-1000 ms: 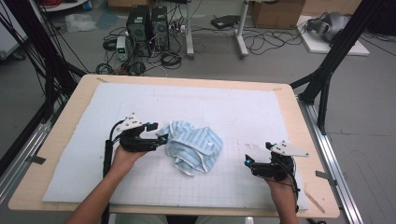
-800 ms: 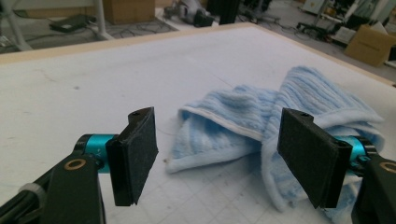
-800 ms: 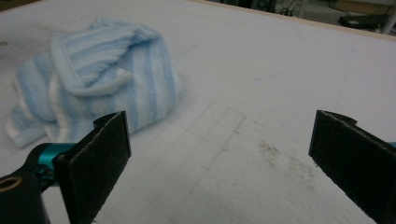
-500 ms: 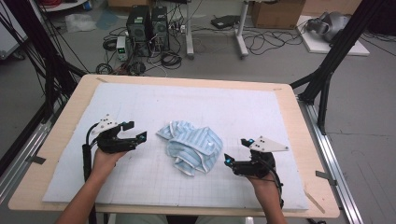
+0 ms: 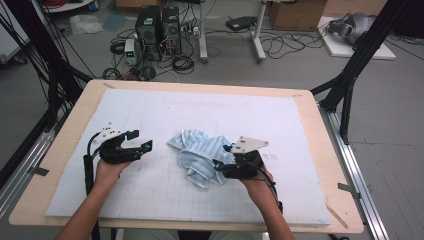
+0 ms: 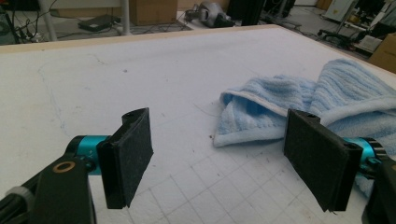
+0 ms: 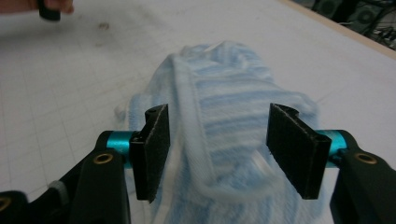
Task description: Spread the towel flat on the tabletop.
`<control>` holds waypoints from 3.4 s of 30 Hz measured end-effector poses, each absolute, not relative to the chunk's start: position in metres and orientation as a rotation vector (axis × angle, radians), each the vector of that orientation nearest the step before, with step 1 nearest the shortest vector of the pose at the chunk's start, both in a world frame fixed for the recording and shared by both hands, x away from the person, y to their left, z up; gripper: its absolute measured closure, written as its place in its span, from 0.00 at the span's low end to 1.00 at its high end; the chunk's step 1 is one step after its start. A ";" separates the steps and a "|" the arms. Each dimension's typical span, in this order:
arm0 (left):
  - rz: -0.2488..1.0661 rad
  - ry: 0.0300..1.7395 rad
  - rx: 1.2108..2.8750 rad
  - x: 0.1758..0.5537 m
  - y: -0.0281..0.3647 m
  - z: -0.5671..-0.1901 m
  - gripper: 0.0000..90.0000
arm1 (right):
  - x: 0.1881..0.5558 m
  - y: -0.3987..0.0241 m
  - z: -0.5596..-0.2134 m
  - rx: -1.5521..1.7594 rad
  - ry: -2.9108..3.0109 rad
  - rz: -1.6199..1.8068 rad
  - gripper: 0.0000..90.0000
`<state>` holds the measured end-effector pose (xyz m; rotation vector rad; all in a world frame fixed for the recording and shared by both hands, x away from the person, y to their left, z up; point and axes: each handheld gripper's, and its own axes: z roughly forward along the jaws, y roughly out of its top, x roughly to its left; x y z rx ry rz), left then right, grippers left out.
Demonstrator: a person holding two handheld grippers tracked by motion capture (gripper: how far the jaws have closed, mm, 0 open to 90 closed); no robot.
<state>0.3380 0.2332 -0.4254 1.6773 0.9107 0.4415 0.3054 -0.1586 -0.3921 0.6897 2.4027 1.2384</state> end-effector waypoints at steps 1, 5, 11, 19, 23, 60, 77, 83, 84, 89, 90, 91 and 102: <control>0.443 0.912 1.680 0.338 0.233 -0.425 0.27 | 0.306 -0.155 -0.393 0.683 2.414 1.217 0.49; 0.448 0.915 1.677 0.337 0.234 -0.425 0.27 | 0.320 -0.137 -0.400 0.650 2.465 1.059 0.67; 0.444 0.931 1.668 0.337 0.235 -0.425 0.27 | 0.330 -0.139 -0.388 0.690 2.393 0.986 0.92; 0.443 0.934 1.676 0.337 0.236 -0.425 0.28 | 0.353 -0.166 -0.356 0.842 2.219 1.032 0.92; 0.441 0.937 1.679 0.338 0.235 -0.425 0.28 | 0.373 -0.185 -0.352 0.966 2.132 0.944 0.91; 0.435 0.938 1.686 0.338 0.233 -0.427 0.28 | 0.384 -0.165 -0.398 0.850 2.391 0.900 0.88; 0.433 0.937 1.699 0.339 0.232 -0.428 0.28 | 0.394 -0.191 -0.385 1.199 2.095 1.036 0.52; 0.444 0.953 1.674 0.339 0.236 -0.427 0.29 | 0.382 -0.146 -0.398 1.112 2.333 1.168 0.43; 0.444 0.953 1.674 0.339 0.236 -0.427 0.29 | 0.381 -0.138 -0.401 1.109 2.354 1.170 0.42; 0.452 0.986 1.645 0.341 0.248 -0.427 0.30 | 0.384 -0.092 -0.428 1.075 2.512 1.159 0.44; 0.453 0.993 1.640 0.341 0.251 -0.427 0.30 | 0.385 -0.086 -0.433 1.076 2.528 1.146 0.47; 0.455 0.998 1.639 0.340 0.252 -0.427 0.30 | 0.386 -0.081 -0.437 1.072 2.540 1.130 0.50; 0.478 1.043 1.591 0.341 0.270 -0.426 0.30 | 0.360 -0.051 -0.439 0.807 2.734 1.236 0.83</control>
